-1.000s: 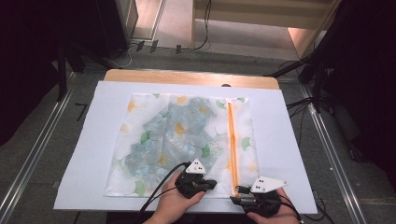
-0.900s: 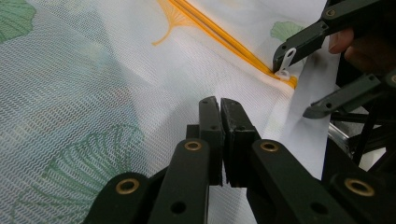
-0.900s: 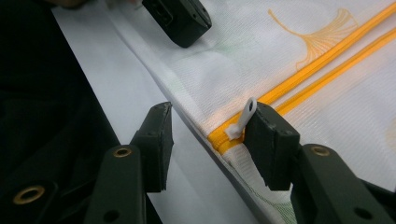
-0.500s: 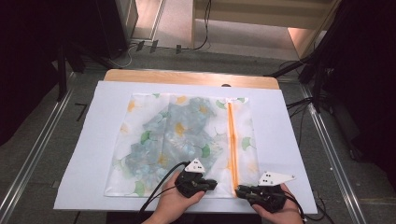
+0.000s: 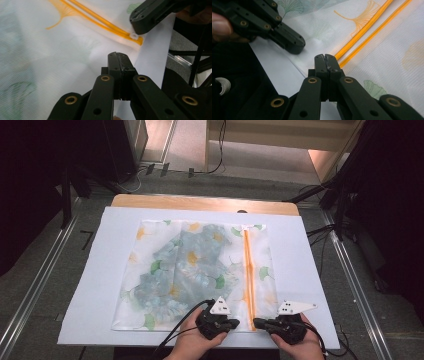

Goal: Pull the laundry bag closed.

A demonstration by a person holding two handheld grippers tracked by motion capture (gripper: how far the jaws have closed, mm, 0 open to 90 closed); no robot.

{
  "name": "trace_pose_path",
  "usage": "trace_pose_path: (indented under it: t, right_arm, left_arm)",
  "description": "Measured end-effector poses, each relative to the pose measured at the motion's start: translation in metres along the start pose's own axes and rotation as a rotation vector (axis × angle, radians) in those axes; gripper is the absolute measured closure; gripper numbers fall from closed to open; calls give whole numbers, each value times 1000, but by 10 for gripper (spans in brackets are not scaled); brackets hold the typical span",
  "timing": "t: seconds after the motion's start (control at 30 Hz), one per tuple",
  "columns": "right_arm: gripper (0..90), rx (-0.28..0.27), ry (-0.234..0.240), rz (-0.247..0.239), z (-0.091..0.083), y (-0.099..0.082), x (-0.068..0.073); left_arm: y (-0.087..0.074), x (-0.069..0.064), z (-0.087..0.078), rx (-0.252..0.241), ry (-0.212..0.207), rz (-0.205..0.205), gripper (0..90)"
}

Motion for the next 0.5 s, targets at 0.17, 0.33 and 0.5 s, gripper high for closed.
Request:
trace_pose_path:
  t: [0.17,0.33,0.5]
  right_arm:
    - [900,1,-2,10,0,0,0]
    - [900,1,-2,19,0,1,0]
    - [900,6,-10,19,0,1,0]
  left_arm:
    - [4,-6,7,6,-6,5,892]
    - [6,-10,11,3,-16,2,884]
    - [7,-11,13,3,-20,-10,889]
Point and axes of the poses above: each handheld gripper's, and its own axes: z roughly forward along the jaws, y roughly out of its top, x roughly to its left, the point moved 5 cm from there along z, roughly forward along the jaws, and after that the axes turned 3 degrees about z, right-handed, at the moved point
